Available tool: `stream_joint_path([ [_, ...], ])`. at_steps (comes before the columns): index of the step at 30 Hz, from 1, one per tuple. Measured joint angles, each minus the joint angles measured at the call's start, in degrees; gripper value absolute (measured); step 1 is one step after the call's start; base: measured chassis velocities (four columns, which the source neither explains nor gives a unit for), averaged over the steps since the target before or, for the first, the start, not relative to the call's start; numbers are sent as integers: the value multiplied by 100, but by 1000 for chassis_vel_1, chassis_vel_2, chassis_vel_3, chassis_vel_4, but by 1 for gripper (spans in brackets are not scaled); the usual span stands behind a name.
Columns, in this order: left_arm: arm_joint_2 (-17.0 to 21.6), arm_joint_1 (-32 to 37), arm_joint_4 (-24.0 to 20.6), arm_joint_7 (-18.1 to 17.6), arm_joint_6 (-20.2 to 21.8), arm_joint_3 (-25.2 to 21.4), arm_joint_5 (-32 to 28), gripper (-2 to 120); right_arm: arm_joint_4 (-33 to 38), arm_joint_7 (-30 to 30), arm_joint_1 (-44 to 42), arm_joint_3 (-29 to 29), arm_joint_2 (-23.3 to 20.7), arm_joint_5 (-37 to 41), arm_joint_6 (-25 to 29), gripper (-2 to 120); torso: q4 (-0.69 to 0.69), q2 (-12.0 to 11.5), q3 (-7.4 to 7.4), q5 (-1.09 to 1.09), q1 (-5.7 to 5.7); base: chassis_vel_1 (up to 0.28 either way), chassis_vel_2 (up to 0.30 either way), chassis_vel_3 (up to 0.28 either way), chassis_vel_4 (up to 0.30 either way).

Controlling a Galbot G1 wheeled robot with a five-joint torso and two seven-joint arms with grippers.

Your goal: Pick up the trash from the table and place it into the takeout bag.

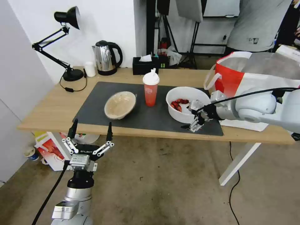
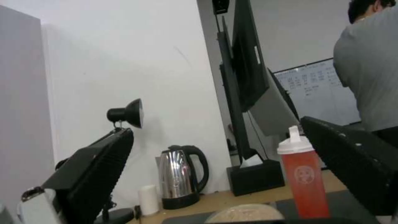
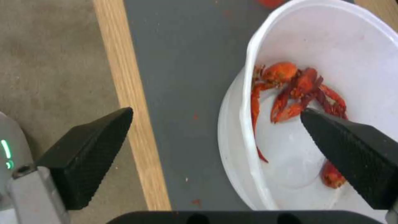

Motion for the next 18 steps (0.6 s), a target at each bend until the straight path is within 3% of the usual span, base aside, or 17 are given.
stream_joint_path([
  [7, -9, -29, 7, 0, -1, -1, 0, 100, -47, 0, -160, 105, -48, -5, -3, 100, 0, 0, 0, 1, 0, 0, 0, 0, 0],
  [13, -15, -30, 36, 1, -12, -11, 0, 100, -103, -4, -327, 171, -79, -27, -43, 92, 0, 0, 0, 0, 0, 0, 0, 0, 0],
  [18, -18, -29, 56, 1, -23, -36, -3, 100, -179, -4, -589, 291, -87, -49, -59, 94, 0, 0, 0, 1, 0, 0, 0, 0, 0],
])
